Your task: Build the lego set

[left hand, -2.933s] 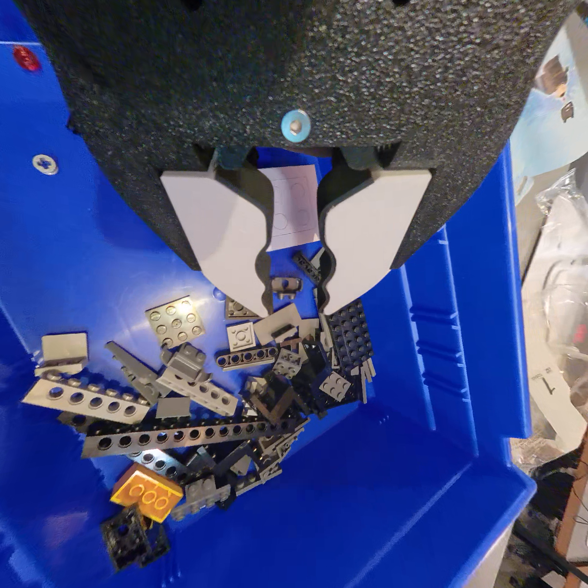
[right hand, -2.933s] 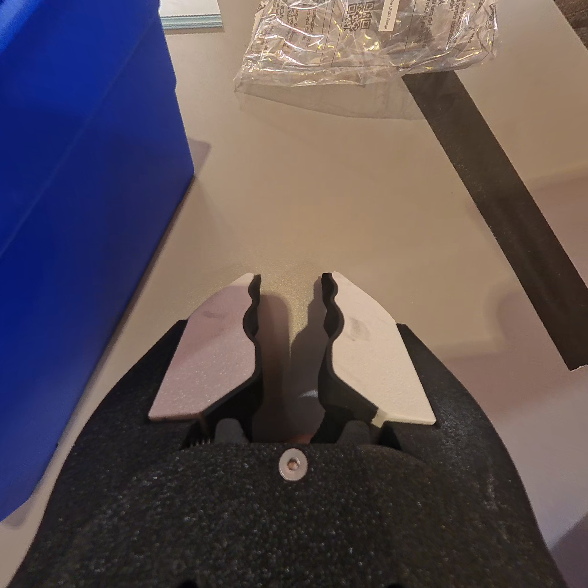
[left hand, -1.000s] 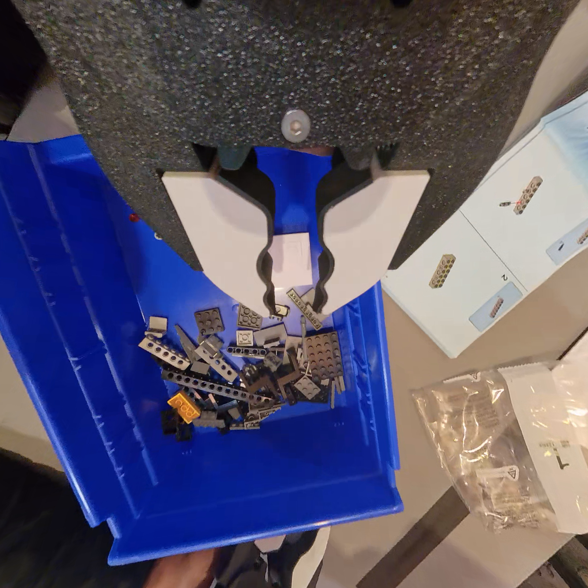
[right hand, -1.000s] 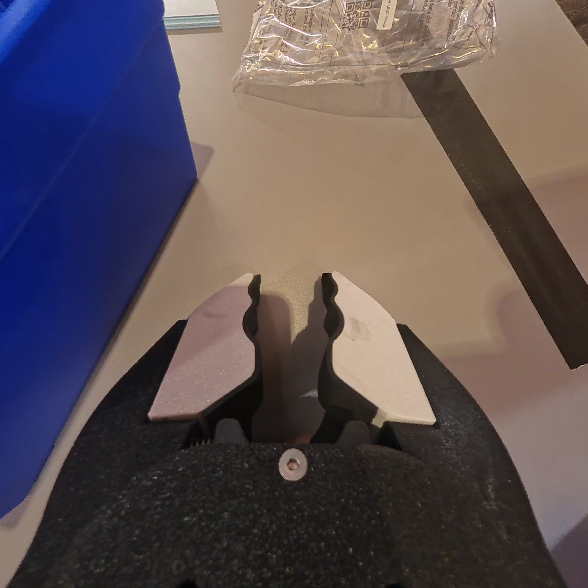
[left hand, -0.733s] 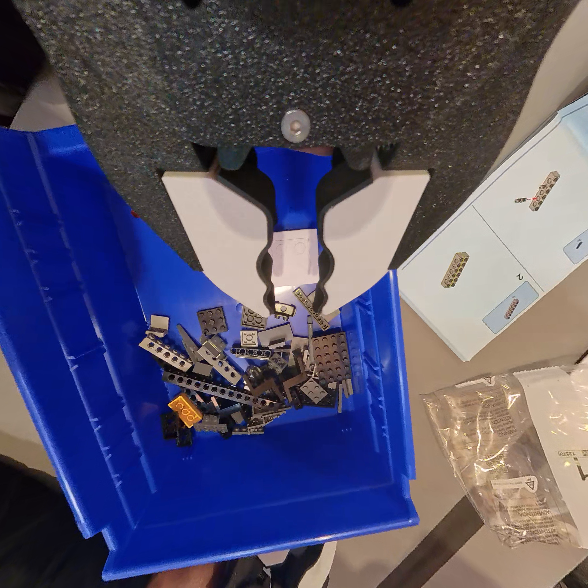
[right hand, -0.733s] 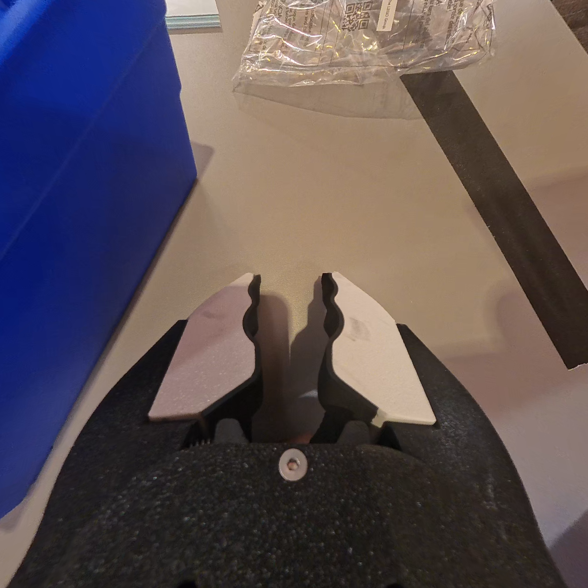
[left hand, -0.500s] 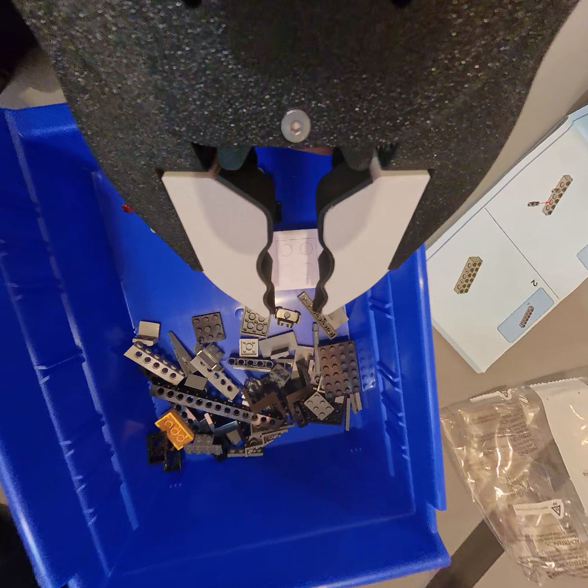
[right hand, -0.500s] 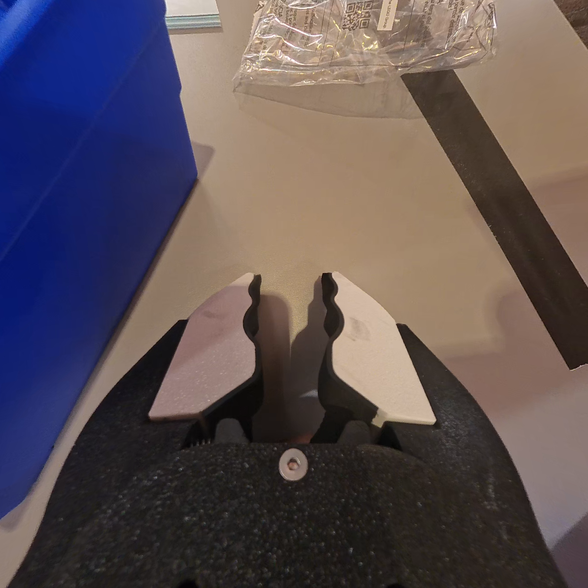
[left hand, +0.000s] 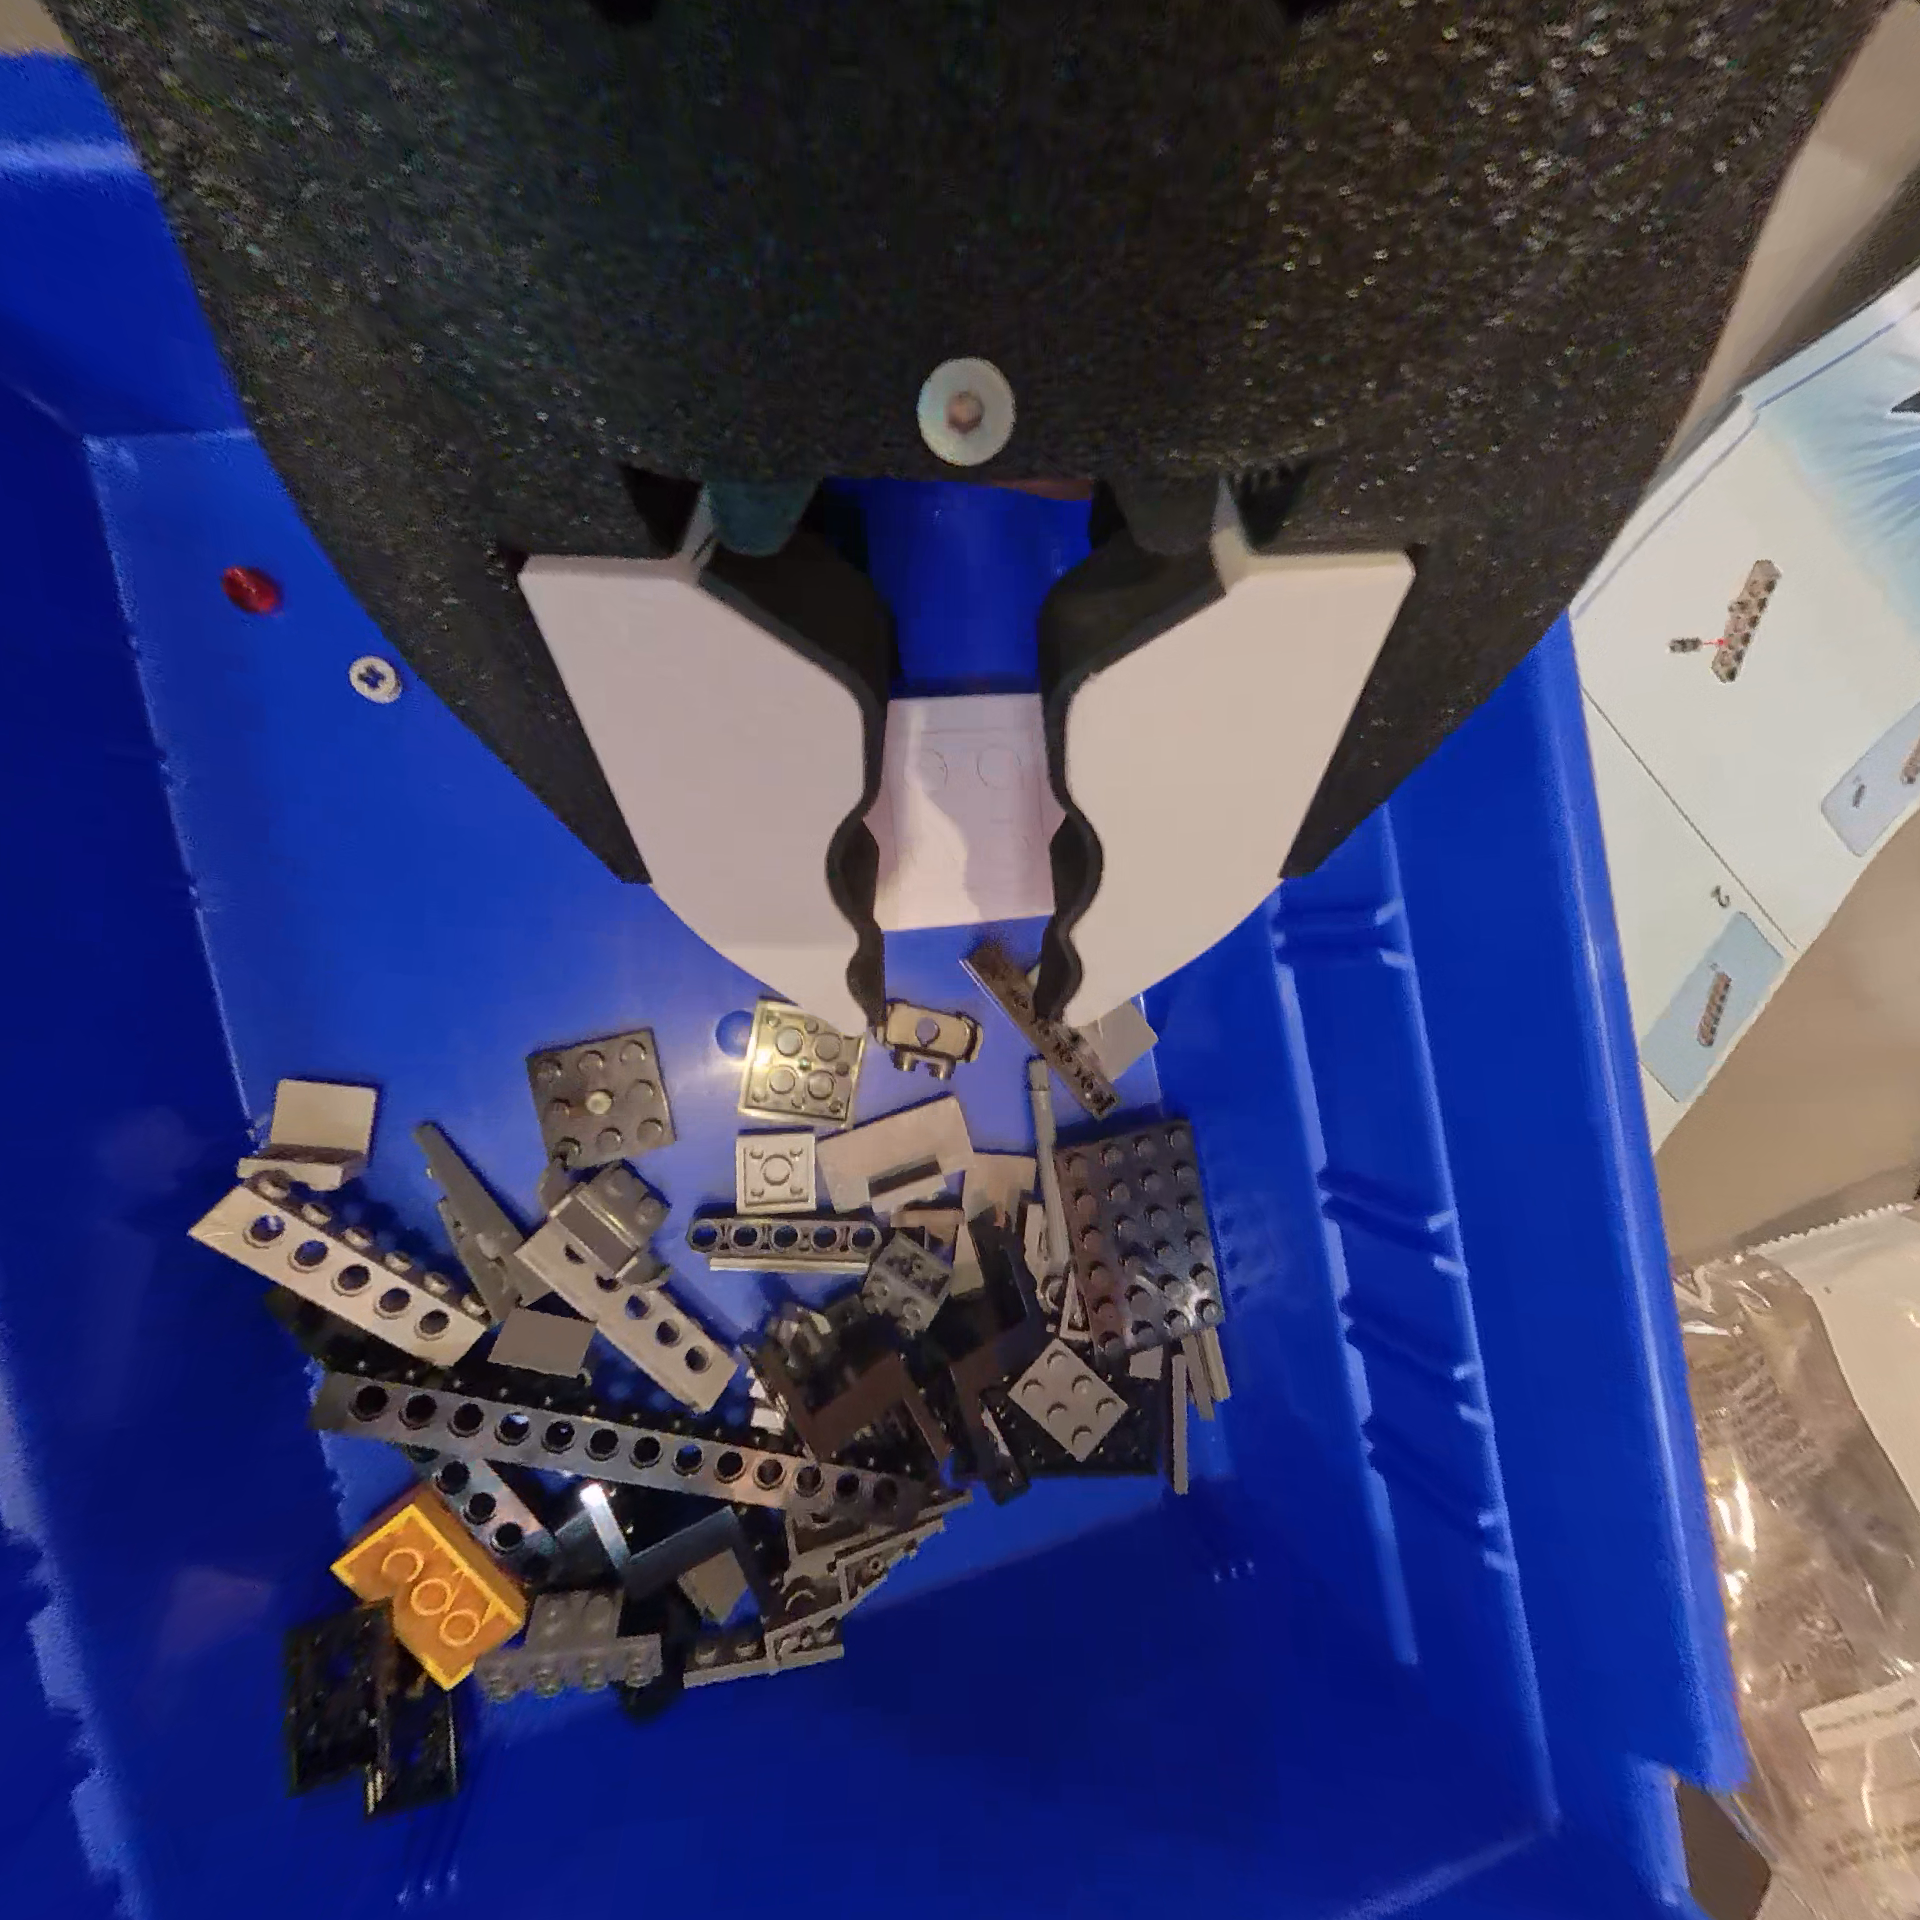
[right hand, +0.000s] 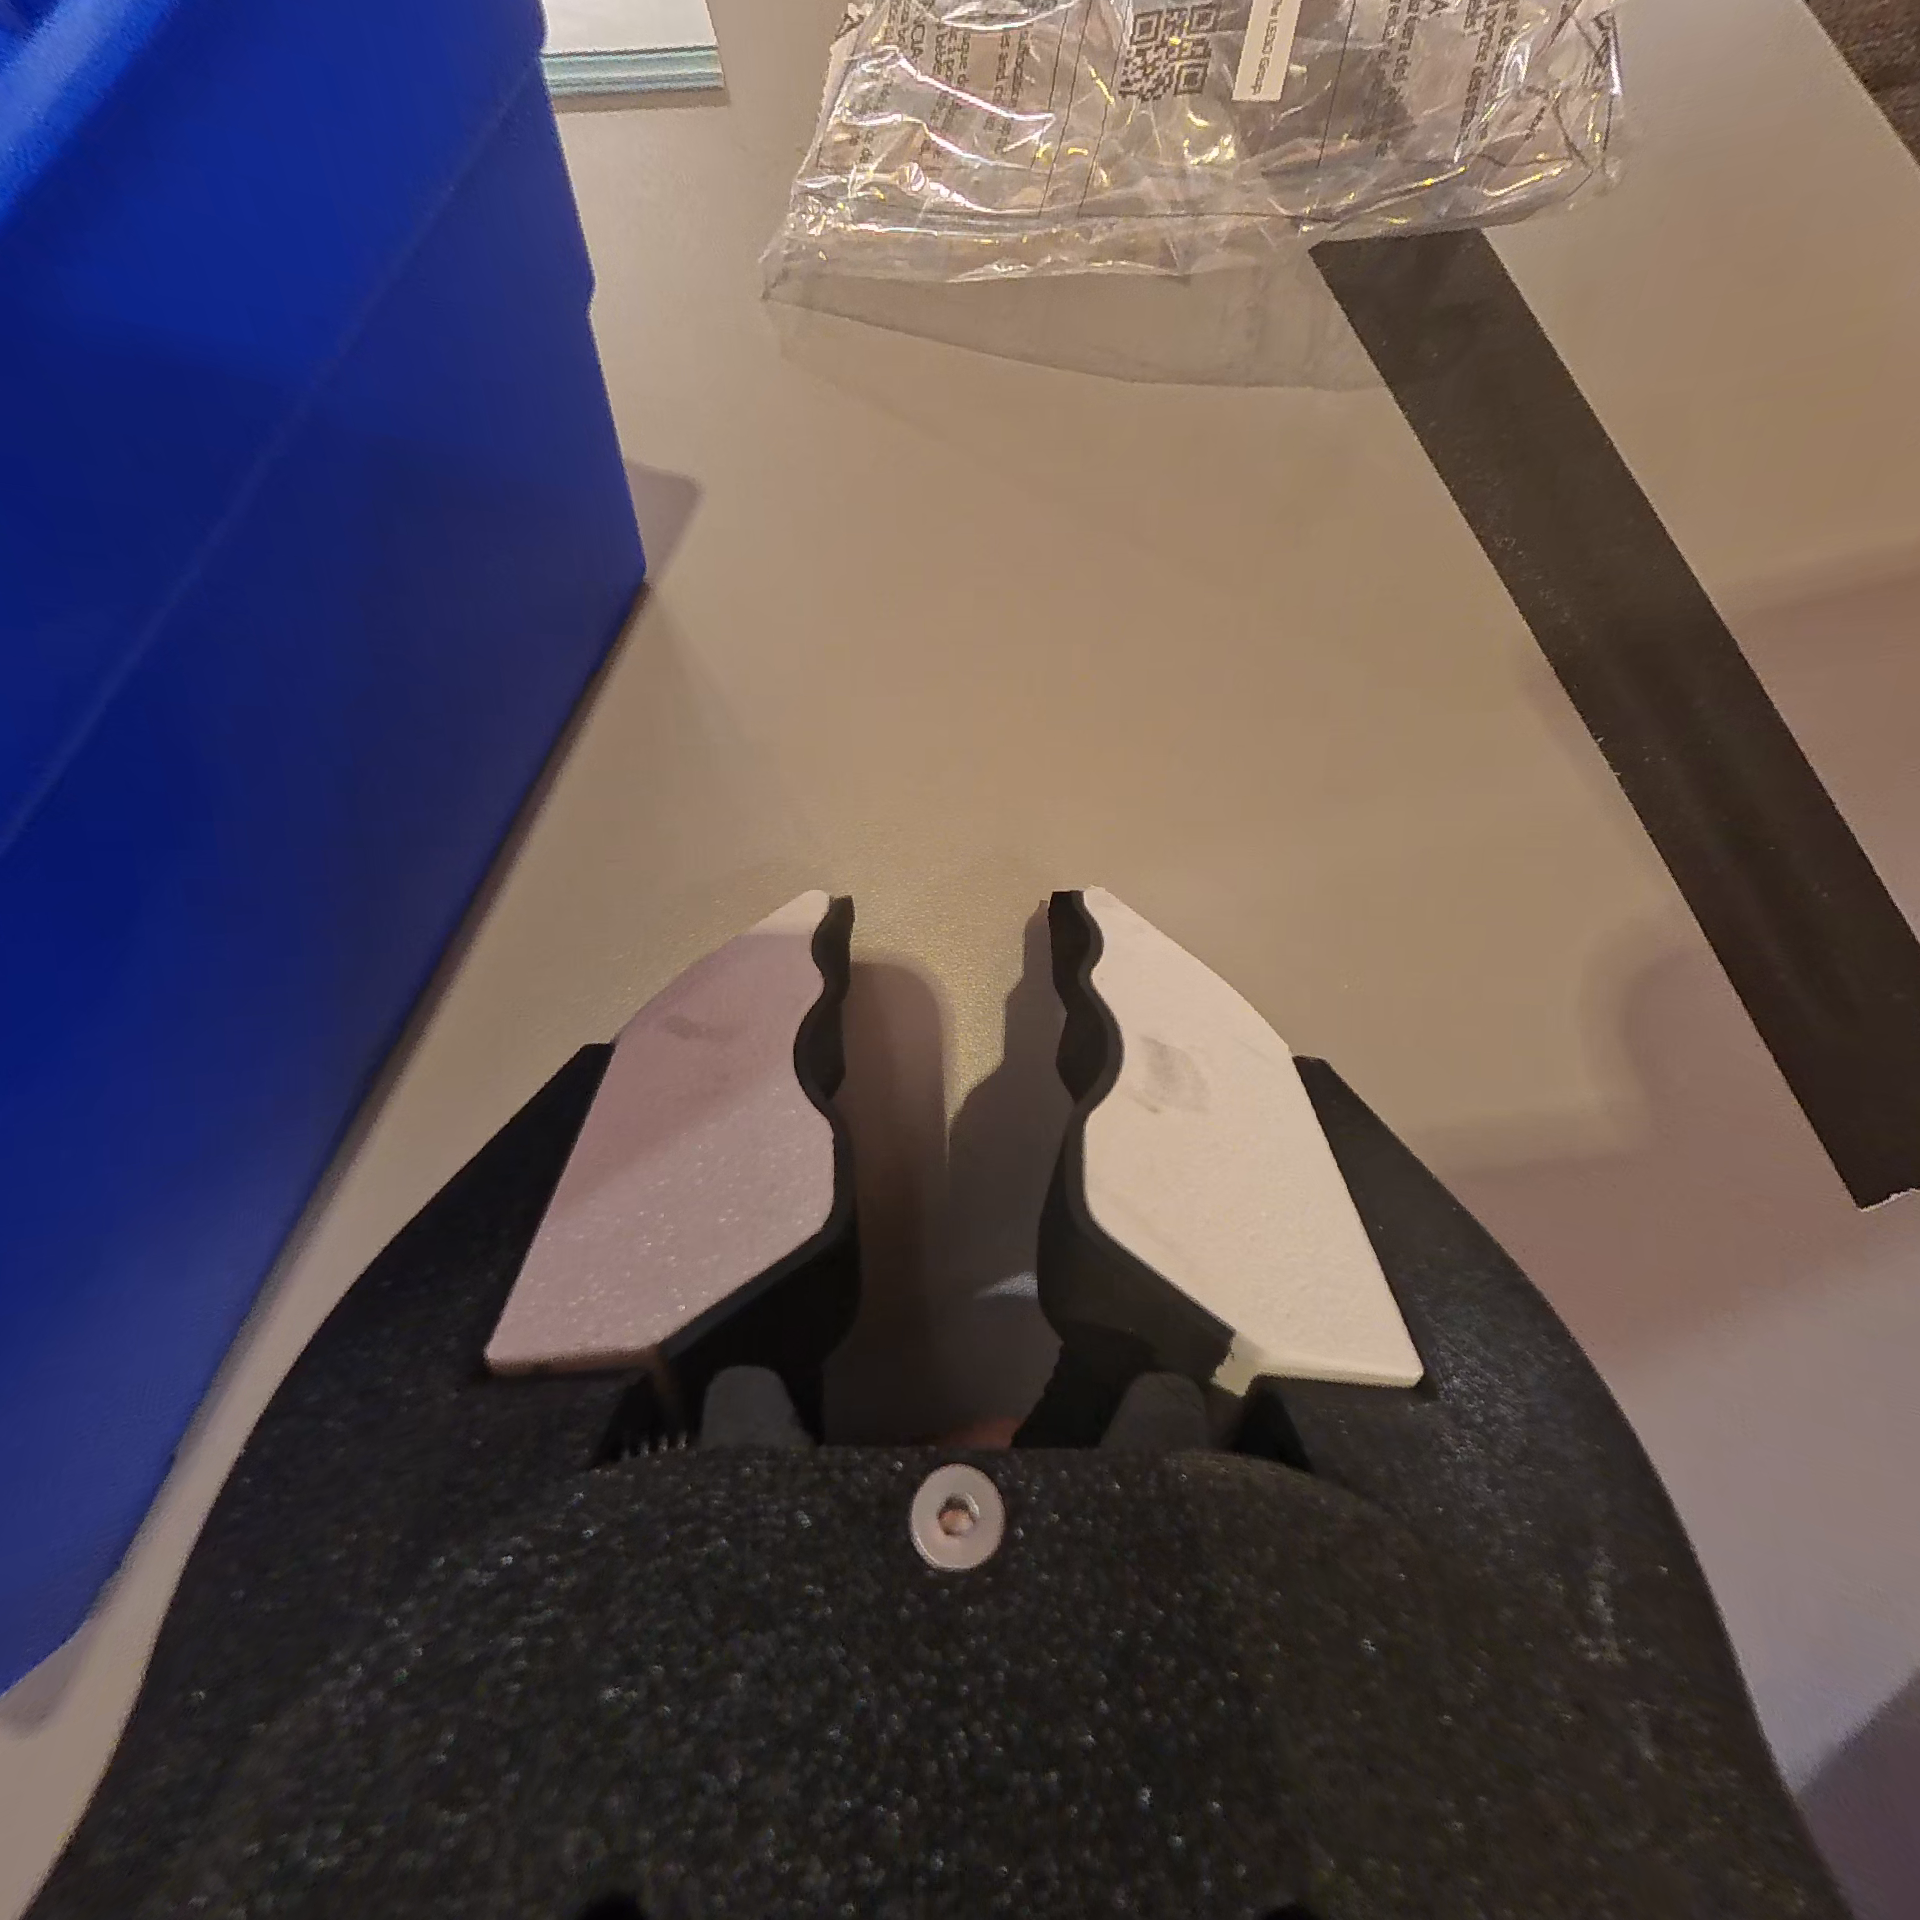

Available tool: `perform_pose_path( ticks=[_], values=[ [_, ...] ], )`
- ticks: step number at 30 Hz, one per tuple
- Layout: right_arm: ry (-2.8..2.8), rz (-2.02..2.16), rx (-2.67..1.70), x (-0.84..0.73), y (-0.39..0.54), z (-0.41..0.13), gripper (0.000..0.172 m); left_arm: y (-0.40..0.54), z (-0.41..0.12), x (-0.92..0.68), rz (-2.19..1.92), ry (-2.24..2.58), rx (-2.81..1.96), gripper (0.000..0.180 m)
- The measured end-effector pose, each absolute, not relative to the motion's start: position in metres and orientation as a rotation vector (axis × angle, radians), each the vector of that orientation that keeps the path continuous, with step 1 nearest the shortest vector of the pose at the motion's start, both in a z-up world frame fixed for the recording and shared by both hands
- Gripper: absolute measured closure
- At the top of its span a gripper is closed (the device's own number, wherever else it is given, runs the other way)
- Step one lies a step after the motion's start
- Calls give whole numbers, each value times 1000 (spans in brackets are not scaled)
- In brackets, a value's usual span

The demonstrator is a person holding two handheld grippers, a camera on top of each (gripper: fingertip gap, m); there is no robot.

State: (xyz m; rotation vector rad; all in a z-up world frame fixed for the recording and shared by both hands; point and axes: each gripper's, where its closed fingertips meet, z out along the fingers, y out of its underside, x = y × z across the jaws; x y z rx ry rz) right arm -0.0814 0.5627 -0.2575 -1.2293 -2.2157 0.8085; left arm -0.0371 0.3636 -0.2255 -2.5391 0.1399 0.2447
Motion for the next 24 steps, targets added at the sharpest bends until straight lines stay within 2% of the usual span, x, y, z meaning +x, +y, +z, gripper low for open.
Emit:
perform_pose_path(
  ticks=[9, 16, 24],
  values=[
    [-2215, 807, -1227, -81, 563, -258, 134, 386, -231, -46, 376, 226, -2568, 151],
    [-2218, 810, -1229, -81, 563, -258, 134, 353, -222, -53, 462, 219, -2614, 151],
    [-2214, 805, -1225, -81, 563, -258, 134, 327, -237, -39, 449, 288, -2713, 150]
  ],
)
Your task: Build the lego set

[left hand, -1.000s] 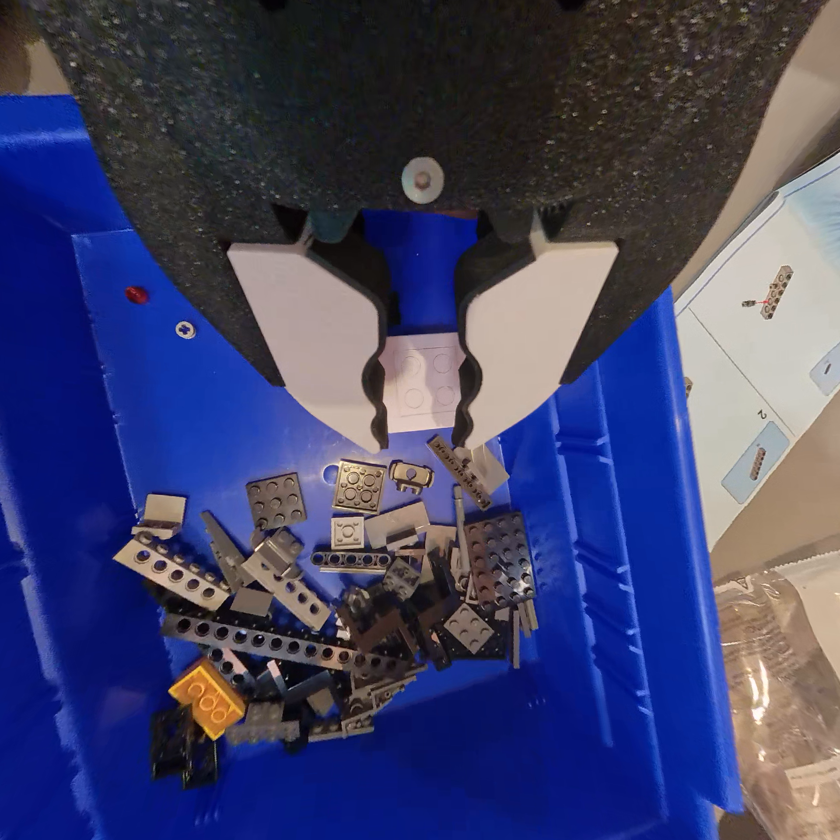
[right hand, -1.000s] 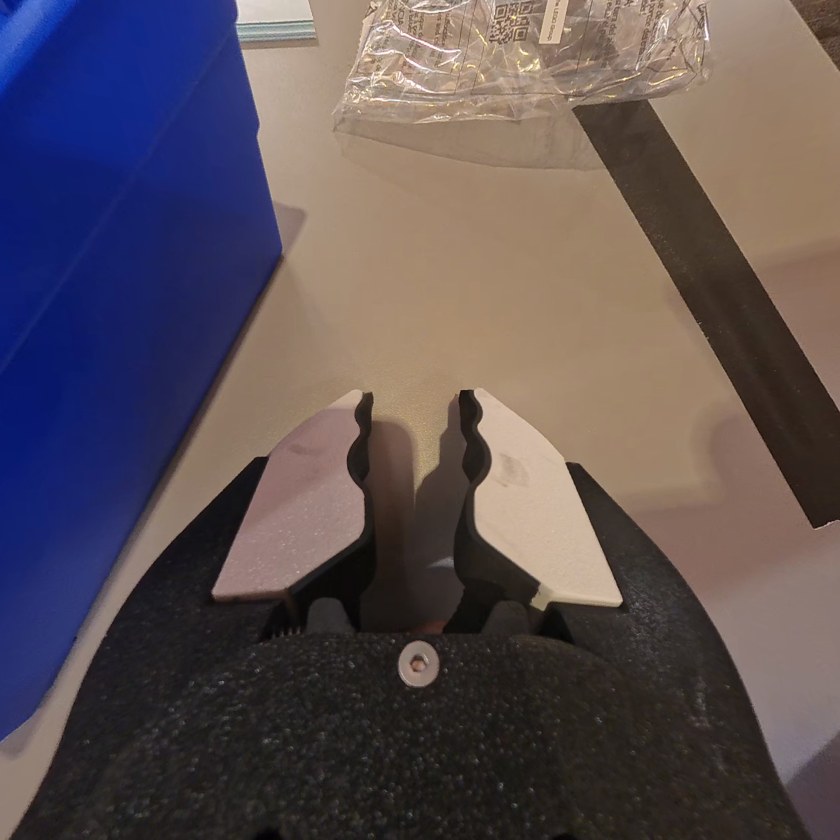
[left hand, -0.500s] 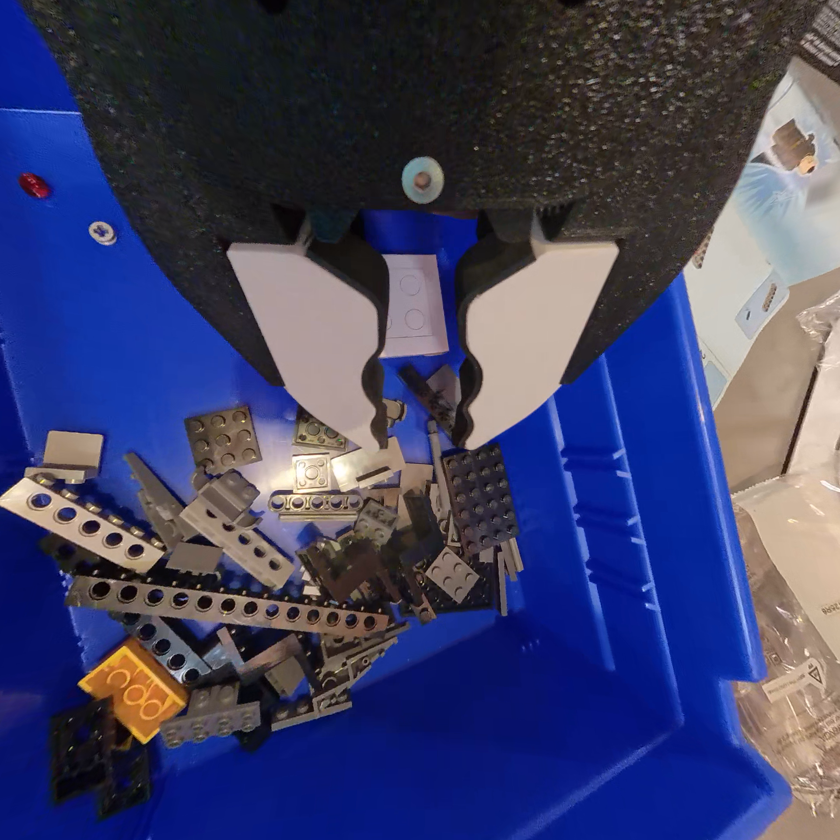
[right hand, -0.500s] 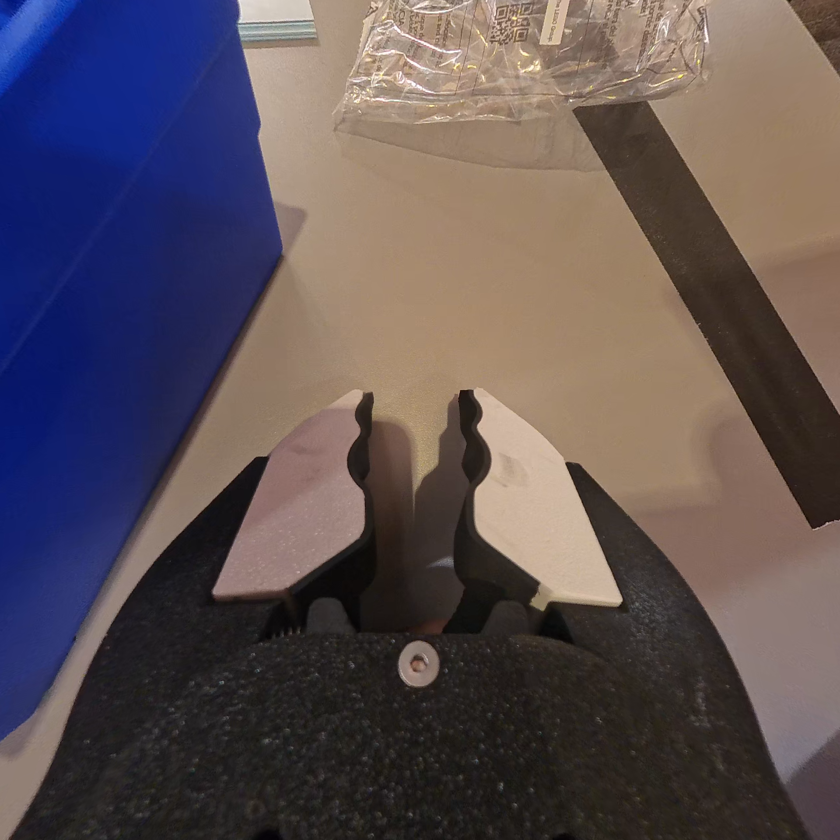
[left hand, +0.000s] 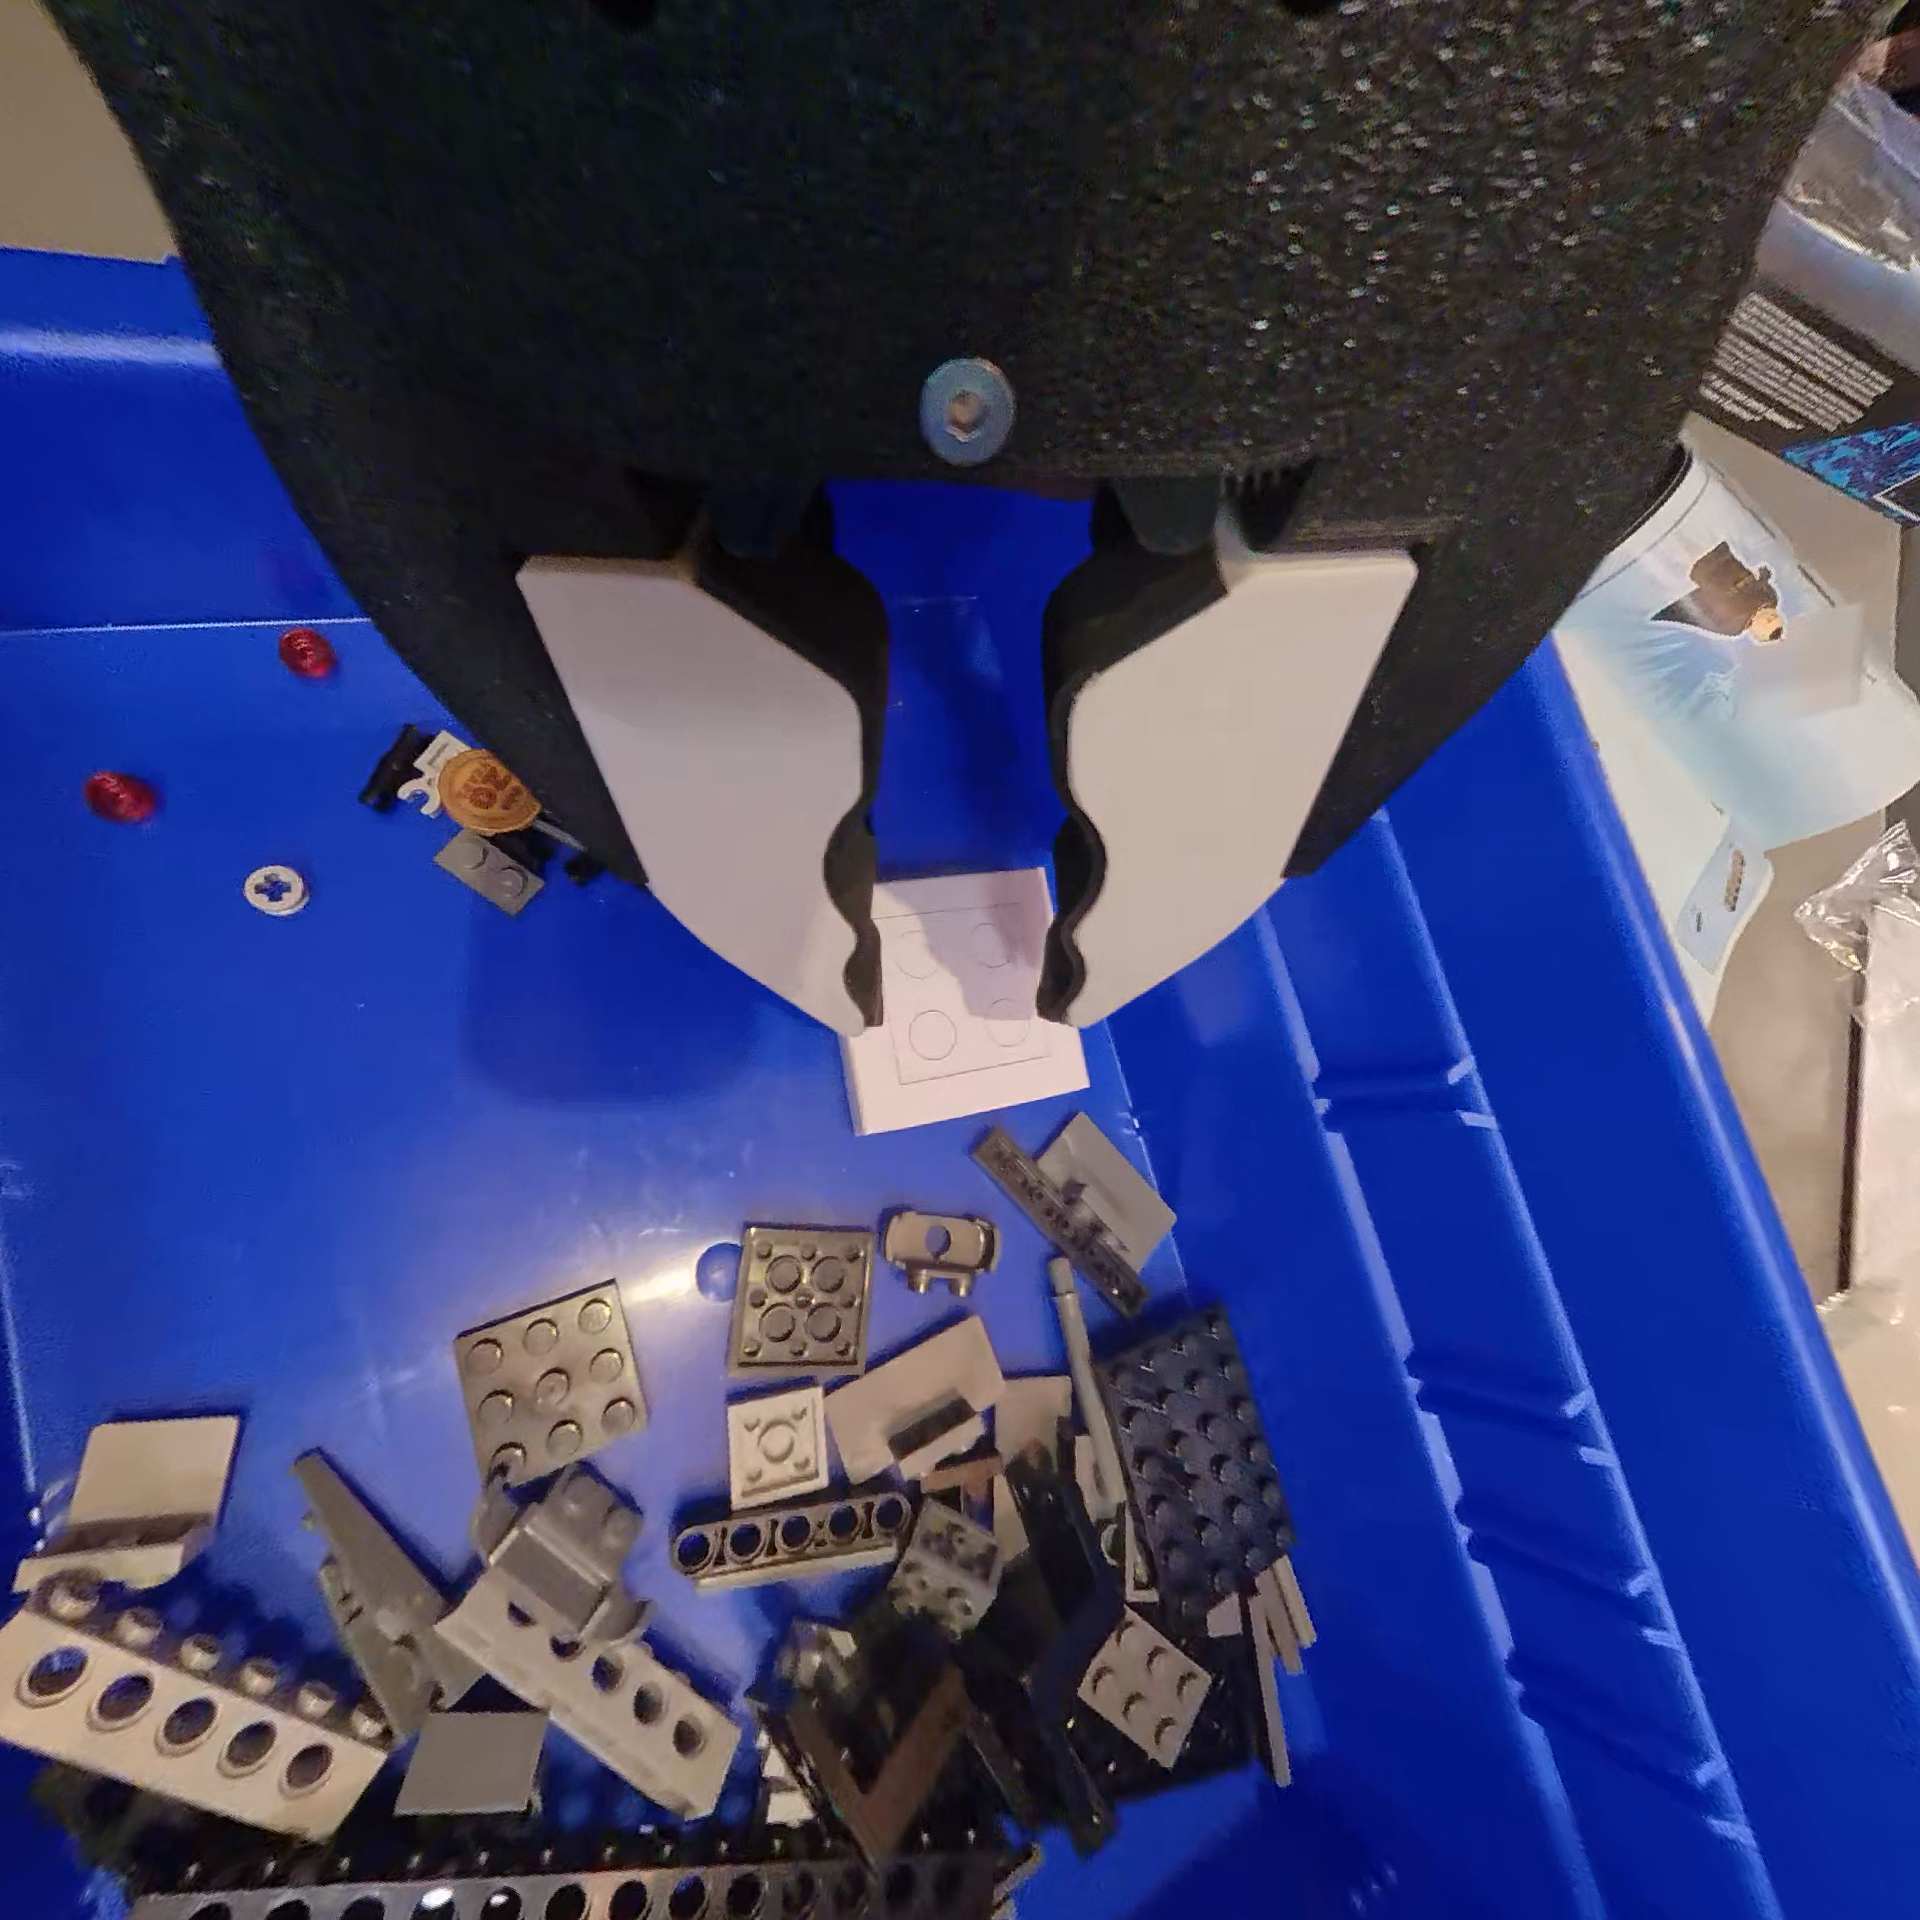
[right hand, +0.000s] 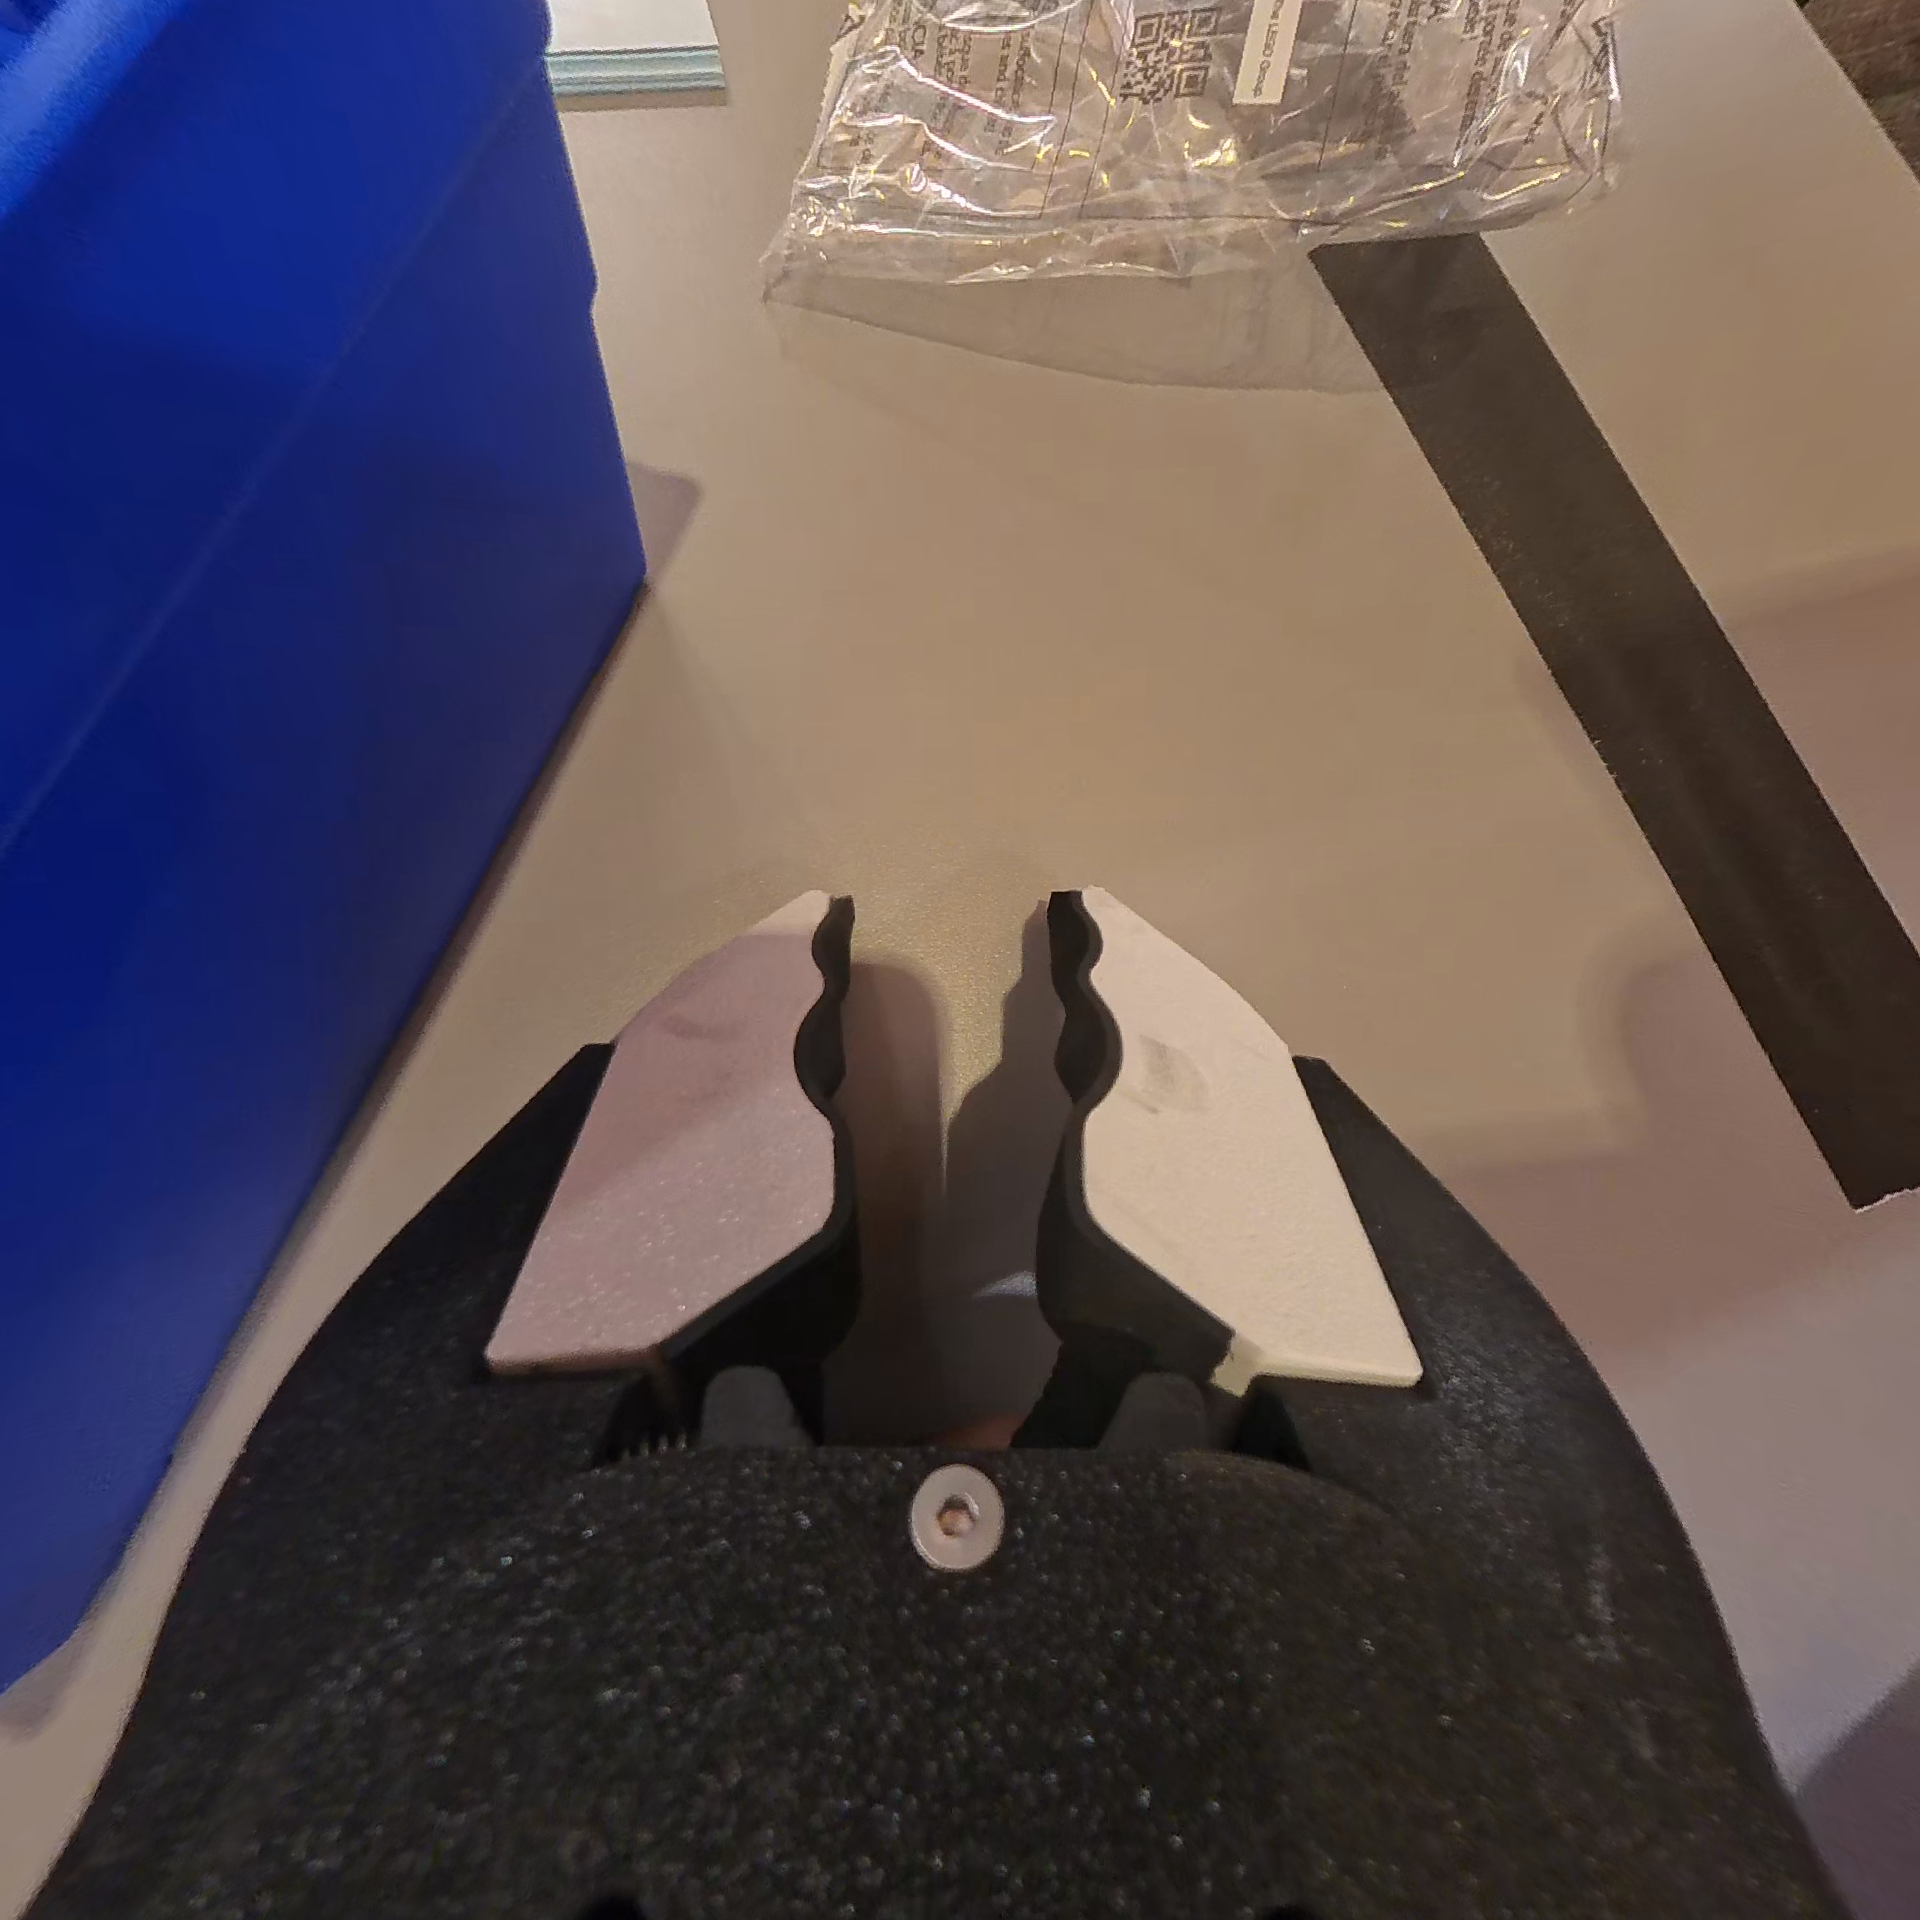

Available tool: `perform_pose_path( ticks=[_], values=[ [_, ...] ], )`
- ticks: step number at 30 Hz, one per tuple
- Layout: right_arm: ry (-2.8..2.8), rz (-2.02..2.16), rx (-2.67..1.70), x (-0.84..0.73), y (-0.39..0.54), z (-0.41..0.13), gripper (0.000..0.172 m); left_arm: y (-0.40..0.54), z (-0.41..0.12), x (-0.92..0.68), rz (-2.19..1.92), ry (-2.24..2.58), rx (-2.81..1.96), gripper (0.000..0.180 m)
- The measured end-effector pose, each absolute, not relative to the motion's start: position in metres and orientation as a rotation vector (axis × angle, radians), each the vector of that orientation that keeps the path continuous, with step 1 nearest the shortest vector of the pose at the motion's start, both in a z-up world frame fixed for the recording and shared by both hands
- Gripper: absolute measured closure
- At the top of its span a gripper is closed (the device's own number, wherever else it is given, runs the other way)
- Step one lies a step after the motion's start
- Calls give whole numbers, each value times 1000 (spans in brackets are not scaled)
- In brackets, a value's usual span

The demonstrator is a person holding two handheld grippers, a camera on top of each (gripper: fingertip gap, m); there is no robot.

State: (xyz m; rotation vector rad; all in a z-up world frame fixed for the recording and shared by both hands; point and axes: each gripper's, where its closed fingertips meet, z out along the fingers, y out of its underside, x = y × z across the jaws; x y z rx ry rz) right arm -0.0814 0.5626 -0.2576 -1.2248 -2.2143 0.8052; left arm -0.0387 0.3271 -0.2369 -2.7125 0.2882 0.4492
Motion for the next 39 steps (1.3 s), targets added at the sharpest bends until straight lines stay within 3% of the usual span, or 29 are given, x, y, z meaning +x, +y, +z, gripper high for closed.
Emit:
perform_pose_path(
  ticks=[12, 39],
  values=[
    [-2216, 806, -1224, -81, 563, -258, 134, 328, -251, -37, 498, 346, -2761, 143],
    [-2215, 804, -1222, -81, 562, -257, 134, 323, -217, -56, 676, 277, -2635, 154]
  ],
)
